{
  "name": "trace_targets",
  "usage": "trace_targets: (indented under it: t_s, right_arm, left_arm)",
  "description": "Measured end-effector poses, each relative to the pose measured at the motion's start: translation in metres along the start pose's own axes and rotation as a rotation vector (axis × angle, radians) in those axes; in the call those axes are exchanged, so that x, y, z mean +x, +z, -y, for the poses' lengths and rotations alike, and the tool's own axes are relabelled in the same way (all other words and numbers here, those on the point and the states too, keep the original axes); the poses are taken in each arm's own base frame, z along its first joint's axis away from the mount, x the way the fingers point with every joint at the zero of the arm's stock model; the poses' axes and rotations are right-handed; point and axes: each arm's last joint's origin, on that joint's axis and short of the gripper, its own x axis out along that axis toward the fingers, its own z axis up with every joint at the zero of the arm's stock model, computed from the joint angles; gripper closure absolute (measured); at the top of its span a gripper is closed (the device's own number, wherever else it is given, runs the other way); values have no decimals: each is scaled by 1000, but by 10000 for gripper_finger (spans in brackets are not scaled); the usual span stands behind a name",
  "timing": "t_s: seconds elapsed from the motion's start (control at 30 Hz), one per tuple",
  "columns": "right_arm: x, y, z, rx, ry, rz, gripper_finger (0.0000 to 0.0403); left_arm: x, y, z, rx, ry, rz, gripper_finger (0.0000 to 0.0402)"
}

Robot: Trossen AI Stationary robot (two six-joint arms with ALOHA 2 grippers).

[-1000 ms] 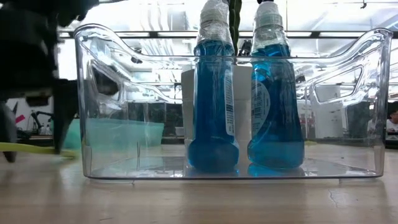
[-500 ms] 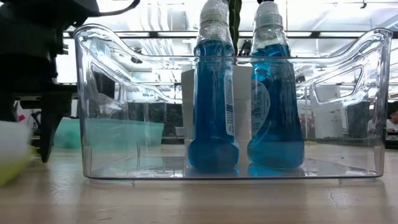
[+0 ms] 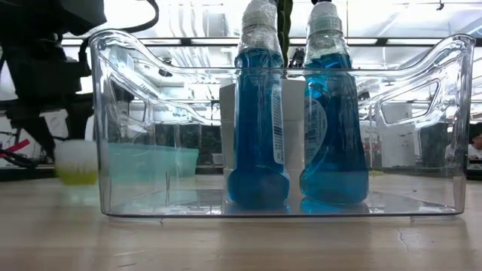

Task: Pick & Place Kitchen Sink Supplies
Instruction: Put the light green dishwashing brush into the light blue bin

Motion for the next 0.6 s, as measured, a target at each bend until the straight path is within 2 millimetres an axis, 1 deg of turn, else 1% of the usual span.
trace_targets:
  t_s: [0.17,0.33,0.47,0.6]
  right_arm:
    - [0,0,0,-5,-2,2,346]
    - [0,0,1,-16,-16,11,346]
    - [0,1,0,-20,-15,12,346]
    - [0,3,-1,-27,-4,35,346]
  left_arm:
    - [-14,-16,-5,-89,77,-58,323]
    - [-31,-35,-10,-196,146,-98,334]
    - [-45,-51,-16,-321,216,-111,336]
    - [-61,-62,-25,-453,283,-83,332]
